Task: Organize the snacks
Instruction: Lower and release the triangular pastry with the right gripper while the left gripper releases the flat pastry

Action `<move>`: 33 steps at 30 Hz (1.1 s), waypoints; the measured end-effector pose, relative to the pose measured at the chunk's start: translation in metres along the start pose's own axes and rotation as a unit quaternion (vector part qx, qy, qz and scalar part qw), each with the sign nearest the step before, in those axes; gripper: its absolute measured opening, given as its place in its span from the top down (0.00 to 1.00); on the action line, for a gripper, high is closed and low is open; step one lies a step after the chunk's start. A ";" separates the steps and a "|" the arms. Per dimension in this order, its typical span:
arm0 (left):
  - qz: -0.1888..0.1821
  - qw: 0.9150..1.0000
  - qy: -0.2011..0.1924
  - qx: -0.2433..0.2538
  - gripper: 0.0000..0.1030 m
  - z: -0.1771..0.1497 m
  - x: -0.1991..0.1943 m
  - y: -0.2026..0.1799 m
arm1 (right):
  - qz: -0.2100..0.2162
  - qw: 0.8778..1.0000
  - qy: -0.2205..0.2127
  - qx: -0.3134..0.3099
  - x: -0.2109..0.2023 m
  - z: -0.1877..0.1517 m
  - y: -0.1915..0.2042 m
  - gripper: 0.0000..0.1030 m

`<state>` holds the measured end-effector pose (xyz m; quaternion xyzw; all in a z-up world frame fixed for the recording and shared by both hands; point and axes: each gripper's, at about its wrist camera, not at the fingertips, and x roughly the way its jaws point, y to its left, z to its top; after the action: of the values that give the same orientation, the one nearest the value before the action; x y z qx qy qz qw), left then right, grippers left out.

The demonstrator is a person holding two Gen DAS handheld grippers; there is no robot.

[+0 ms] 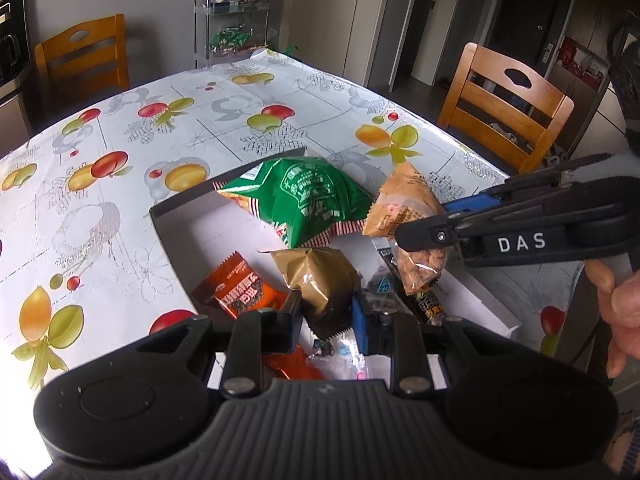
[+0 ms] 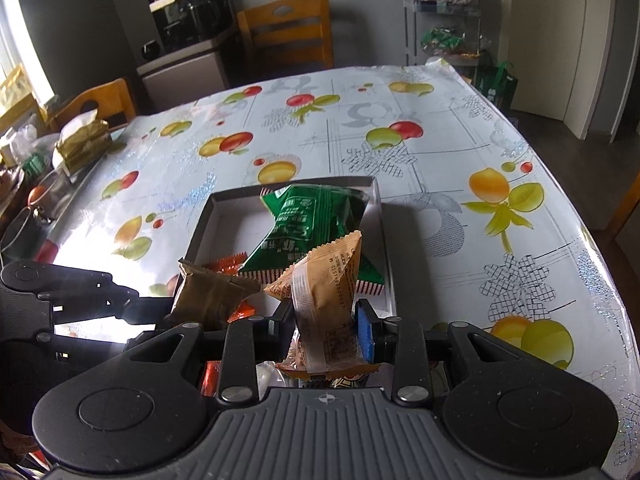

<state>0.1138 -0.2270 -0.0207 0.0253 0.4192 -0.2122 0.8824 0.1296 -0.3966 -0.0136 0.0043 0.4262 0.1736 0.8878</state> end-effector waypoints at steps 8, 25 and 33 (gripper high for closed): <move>-0.005 1.000 0.026 0.000 0.78 -0.007 0.005 -0.002 | -0.001 1.000 0.022 -0.010 0.009 -0.005 0.004 0.66; 0.006 0.999 0.039 0.009 0.28 -0.009 0.009 -0.005 | -0.006 0.999 0.015 -0.030 0.008 -0.002 0.008 0.54; 0.017 0.999 0.017 0.020 0.21 -0.004 -0.003 -0.006 | -0.007 1.000 0.000 -0.024 0.001 0.005 0.008 0.47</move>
<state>0.1068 -0.2309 -0.0206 0.0541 0.4291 -0.2048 0.8781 0.1313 -0.3886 -0.0100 -0.0198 0.4221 0.1777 0.8887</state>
